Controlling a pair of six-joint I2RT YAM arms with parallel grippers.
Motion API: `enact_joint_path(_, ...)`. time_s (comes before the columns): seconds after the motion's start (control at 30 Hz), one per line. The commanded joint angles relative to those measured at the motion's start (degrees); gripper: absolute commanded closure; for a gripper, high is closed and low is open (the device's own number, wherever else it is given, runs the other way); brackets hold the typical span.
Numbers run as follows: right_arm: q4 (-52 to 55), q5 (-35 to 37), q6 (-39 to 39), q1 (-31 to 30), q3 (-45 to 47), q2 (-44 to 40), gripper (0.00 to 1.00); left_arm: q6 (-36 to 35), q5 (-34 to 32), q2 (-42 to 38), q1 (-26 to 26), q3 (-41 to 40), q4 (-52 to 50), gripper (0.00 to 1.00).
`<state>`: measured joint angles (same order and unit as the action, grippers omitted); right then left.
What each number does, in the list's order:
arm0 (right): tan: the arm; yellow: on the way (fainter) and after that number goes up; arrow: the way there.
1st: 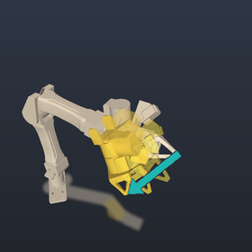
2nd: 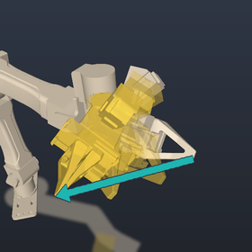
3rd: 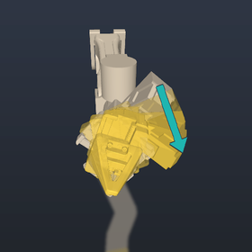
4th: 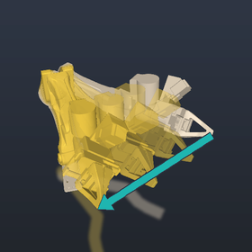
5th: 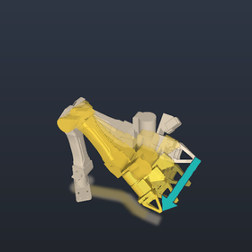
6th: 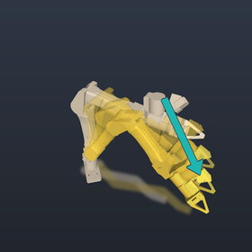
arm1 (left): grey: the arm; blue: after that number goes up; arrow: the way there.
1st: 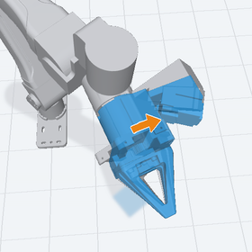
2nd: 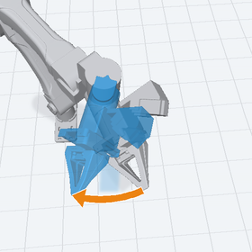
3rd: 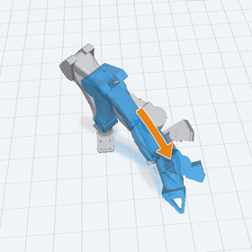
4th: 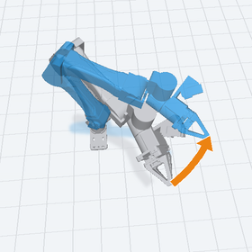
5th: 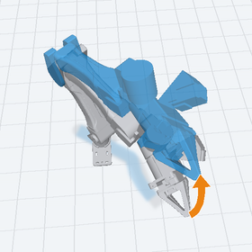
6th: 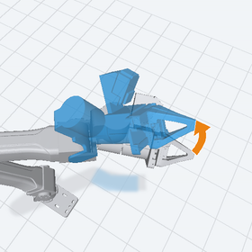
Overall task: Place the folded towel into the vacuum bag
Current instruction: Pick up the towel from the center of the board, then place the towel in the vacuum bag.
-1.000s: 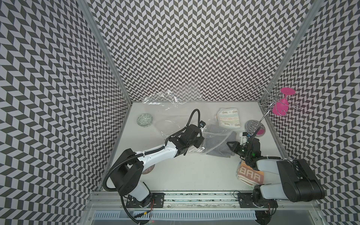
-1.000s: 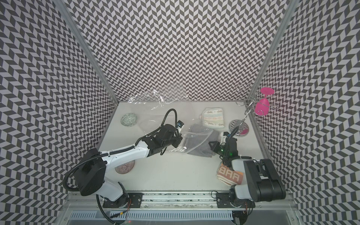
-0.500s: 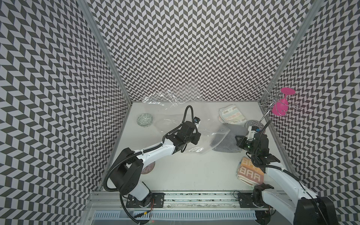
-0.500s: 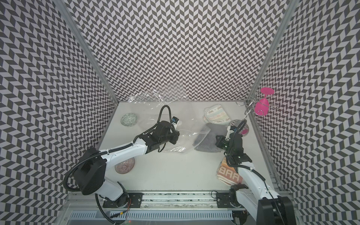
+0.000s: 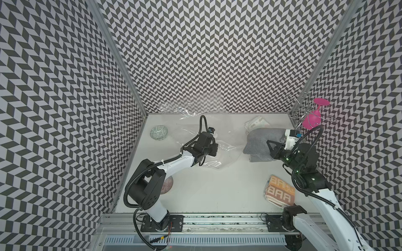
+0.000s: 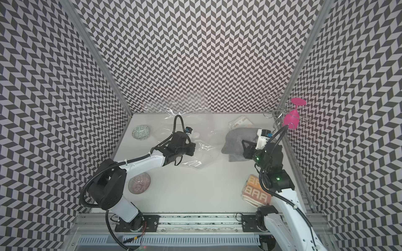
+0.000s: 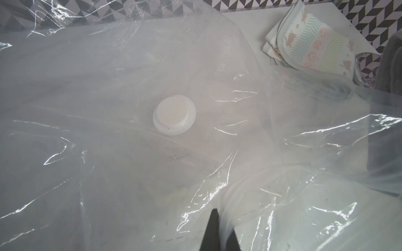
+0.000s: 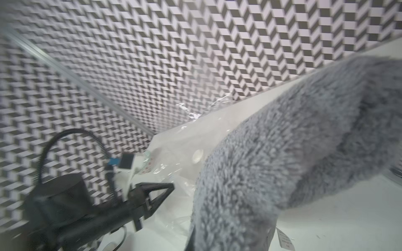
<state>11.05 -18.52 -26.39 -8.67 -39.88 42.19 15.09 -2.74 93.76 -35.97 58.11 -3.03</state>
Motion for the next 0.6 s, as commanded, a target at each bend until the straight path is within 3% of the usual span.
enact_joint_path(0.0,-11.6,-8.6,1.1,-1.9,-4.3,-3.1,1.0,2.2,2.1,0.3,0.5,0.3,1.8,1.0)
enact_joint_path(0.2,-15.1,-18.8,0.4,-4.1,-9.7,-0.9,1.0,2.4,5.2,0.7,0.8,0.9,2.2,1.0)
enact_joint_path(0.33,-19.3,-24.6,-2.4,-5.0,-7.4,0.3,1.0,4.6,12.5,0.1,2.5,1.7,3.2,1.0)
enact_joint_path(0.43,-23.4,-25.1,-4.5,-7.0,-2.4,1.1,1.0,7.1,20.0,-1.3,4.6,2.7,4.9,1.0)
enact_joint_path(0.57,-24.7,-20.4,-3.3,-11.6,1.5,3.0,1.0,7.1,26.4,-2.5,5.6,5.9,4.1,1.0)
